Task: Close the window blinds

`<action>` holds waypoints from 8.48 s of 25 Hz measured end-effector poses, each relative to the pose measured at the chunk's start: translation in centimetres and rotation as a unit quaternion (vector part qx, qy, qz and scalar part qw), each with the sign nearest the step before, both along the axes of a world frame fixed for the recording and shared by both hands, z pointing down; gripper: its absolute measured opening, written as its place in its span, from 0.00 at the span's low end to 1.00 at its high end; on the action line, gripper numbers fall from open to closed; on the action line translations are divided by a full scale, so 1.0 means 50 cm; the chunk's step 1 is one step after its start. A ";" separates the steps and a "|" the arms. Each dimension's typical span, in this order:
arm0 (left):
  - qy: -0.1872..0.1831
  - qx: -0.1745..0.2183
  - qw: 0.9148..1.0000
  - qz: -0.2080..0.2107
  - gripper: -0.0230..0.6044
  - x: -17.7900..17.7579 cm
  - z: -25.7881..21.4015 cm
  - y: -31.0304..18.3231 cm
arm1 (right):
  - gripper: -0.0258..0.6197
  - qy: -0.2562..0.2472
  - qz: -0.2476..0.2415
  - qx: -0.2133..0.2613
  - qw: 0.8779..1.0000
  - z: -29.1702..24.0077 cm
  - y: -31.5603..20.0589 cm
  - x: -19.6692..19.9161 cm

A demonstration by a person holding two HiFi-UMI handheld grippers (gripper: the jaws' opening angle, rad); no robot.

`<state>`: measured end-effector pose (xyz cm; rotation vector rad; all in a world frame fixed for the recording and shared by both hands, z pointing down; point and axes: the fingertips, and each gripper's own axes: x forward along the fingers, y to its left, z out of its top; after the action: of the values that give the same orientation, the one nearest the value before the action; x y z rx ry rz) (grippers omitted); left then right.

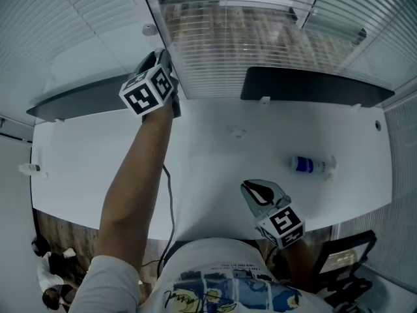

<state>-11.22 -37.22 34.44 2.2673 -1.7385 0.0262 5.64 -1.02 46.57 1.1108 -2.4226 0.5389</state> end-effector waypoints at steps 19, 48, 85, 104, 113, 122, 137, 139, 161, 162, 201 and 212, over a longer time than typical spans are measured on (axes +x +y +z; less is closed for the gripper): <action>-0.433 0.112 0.891 0.075 0.30 0.025 -0.006 0.022 | 0.07 0.000 0.000 0.000 1.000 0.000 0.002 -0.001; -0.433 0.110 0.893 0.061 0.24 0.039 0.000 0.009 | 0.07 0.003 0.003 0.001 1.000 0.006 0.006 0.010; -0.133 0.046 0.989 0.036 0.33 0.002 -0.010 0.000 | 0.07 0.001 0.003 -0.009 1.000 0.004 0.000 -0.002; -0.697 0.185 0.679 0.139 0.28 0.048 0.036 0.016 | 0.07 -0.001 0.001 -0.008 1.000 0.003 0.001 -0.002; -0.687 0.171 0.692 0.144 0.23 0.047 0.037 0.010 | 0.07 -0.002 0.003 -0.010 1.000 0.007 0.004 0.001; -0.584 0.137 0.793 0.109 0.23 0.037 0.025 0.006 | 0.07 -0.002 0.001 -0.010 1.000 0.006 0.003 -0.002; -0.283 0.049 0.957 0.048 0.23 0.016 0.006 0.002 | 0.07 -0.003 0.002 -0.014 1.000 0.009 0.007 -0.003; -0.232 0.038 0.971 0.039 0.23 0.011 0.005 0.001 | 0.07 -0.003 0.002 -0.015 1.000 0.010 0.007 -0.002; -0.106 0.006 0.993 0.056 0.25 0.007 0.004 -0.003 | 0.07 0.004 -0.004 -0.012 1.000 0.006 0.002 -0.010; -0.138 0.016 0.988 0.061 0.25 0.008 0.003 -0.001 | 0.07 0.004 -0.003 -0.012 1.000 0.006 0.002 -0.009; -0.483 0.101 0.866 0.080 0.23 0.031 0.019 -0.001 | 0.07 0.002 0.006 -0.015 1.000 0.010 0.004 0.002; -0.146 0.010 0.989 0.016 0.23 0.007 0.005 -0.002 | 0.07 0.000 0.005 -0.016 1.000 0.010 0.005 0.000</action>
<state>-10.86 -37.32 34.68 2.4033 -1.8469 0.3681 5.66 -0.79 47.05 1.1113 -2.4017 0.5788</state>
